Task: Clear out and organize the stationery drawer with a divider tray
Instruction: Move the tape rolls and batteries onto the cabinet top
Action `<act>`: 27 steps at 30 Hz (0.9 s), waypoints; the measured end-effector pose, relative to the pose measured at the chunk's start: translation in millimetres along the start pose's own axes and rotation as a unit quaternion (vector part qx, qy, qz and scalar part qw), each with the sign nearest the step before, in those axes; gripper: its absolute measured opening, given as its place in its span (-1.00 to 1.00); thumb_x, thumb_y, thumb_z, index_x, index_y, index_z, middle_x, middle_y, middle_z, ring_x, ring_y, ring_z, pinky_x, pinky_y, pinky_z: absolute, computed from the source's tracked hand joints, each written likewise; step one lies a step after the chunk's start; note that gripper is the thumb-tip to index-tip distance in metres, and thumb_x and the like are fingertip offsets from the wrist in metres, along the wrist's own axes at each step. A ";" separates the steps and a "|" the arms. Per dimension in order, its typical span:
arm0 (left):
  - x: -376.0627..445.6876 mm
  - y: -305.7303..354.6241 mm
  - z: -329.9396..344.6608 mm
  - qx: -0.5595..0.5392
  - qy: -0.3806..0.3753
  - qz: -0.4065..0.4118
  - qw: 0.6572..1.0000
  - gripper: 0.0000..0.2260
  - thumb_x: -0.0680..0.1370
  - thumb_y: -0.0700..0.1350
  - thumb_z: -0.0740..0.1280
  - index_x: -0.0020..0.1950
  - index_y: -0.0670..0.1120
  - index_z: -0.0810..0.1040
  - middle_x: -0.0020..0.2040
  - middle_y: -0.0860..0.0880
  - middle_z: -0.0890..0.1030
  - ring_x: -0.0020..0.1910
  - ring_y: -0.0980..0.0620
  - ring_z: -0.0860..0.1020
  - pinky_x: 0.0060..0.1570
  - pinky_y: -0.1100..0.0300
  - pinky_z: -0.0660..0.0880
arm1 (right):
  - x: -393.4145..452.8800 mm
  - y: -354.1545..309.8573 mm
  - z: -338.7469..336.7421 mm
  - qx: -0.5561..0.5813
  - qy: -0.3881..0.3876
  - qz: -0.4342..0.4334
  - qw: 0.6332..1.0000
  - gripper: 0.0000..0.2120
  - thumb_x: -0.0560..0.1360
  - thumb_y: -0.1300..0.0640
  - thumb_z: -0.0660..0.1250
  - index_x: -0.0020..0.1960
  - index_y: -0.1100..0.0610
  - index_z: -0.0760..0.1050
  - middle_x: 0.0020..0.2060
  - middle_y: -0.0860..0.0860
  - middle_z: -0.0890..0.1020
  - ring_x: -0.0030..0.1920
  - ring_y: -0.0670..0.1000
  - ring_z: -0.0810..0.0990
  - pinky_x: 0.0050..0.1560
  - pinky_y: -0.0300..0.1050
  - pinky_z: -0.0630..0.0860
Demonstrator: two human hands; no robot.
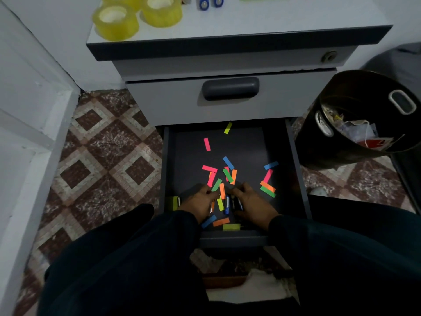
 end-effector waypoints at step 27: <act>4.9 -2.1 1.4 -0.047 0.063 -0.037 0.996 -0.63 0.57 -0.22 0.20 0.38 -0.05 0.38 0.40 -0.05 0.29 0.35 -0.02 0.34 0.39 0.10 0.29 | 1.4 1.2 -4.8 -0.034 0.000 0.011 0.999 -0.41 0.55 0.16 0.27 0.51 0.05 0.12 0.45 0.09 0.14 0.32 0.07 0.40 0.31 -0.09 0.43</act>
Point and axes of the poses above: each hand's wrist, its own x-axis towards the middle knuckle, its own z-axis out of the palm, y = z × x, the point moved 2 cm from there along x, towards the middle knuckle
